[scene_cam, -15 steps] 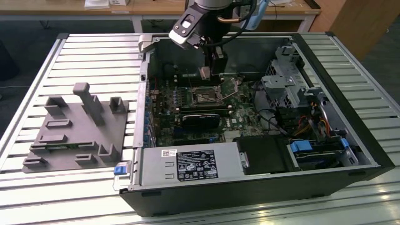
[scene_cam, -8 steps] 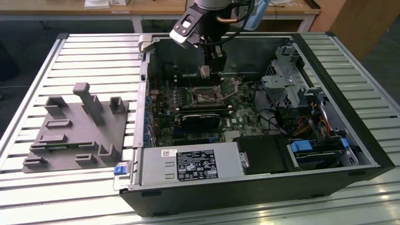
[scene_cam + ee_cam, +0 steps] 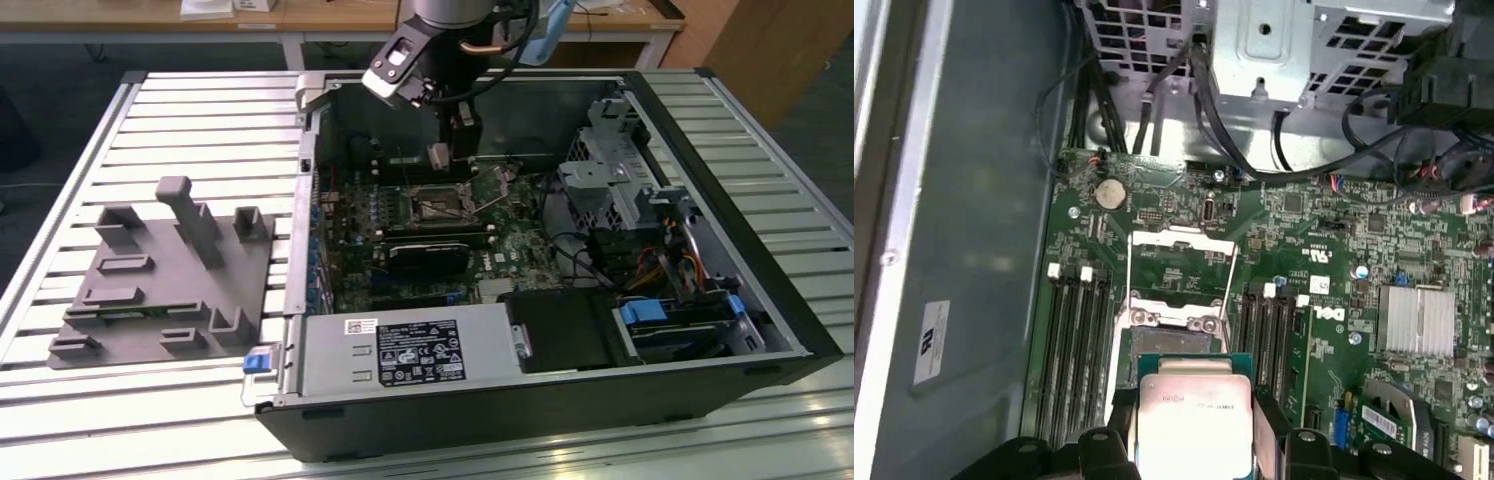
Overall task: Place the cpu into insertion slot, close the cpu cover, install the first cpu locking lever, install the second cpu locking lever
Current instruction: 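Place the cpu into insertion slot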
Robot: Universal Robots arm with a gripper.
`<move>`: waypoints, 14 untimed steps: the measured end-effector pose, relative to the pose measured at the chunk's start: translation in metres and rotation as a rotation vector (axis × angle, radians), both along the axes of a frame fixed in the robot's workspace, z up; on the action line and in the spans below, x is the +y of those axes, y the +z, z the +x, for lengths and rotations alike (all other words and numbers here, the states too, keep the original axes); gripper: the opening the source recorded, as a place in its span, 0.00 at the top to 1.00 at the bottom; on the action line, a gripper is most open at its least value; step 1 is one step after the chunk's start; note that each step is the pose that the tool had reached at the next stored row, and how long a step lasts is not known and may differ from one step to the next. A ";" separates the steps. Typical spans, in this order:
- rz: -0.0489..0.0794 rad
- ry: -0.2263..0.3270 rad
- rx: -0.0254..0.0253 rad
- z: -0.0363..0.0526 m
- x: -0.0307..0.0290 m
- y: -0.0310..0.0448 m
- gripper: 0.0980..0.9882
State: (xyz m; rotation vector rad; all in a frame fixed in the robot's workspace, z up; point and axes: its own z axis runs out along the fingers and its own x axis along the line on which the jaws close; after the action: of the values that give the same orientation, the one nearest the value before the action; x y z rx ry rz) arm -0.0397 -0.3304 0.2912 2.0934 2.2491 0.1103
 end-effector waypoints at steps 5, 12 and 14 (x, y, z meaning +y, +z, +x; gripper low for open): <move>0.000 -0.020 -0.0001 0.0000 0.0011 -0.0086 0.50; 0.000 -0.019 -0.0003 0.0000 0.0020 -0.0194 0.50; 0.000 -0.019 -0.0003 0.0000 0.0022 -0.0222 0.50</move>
State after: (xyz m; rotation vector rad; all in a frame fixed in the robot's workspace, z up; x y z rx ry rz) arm -0.0397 -0.3282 0.2690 2.1146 2.2280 0.1097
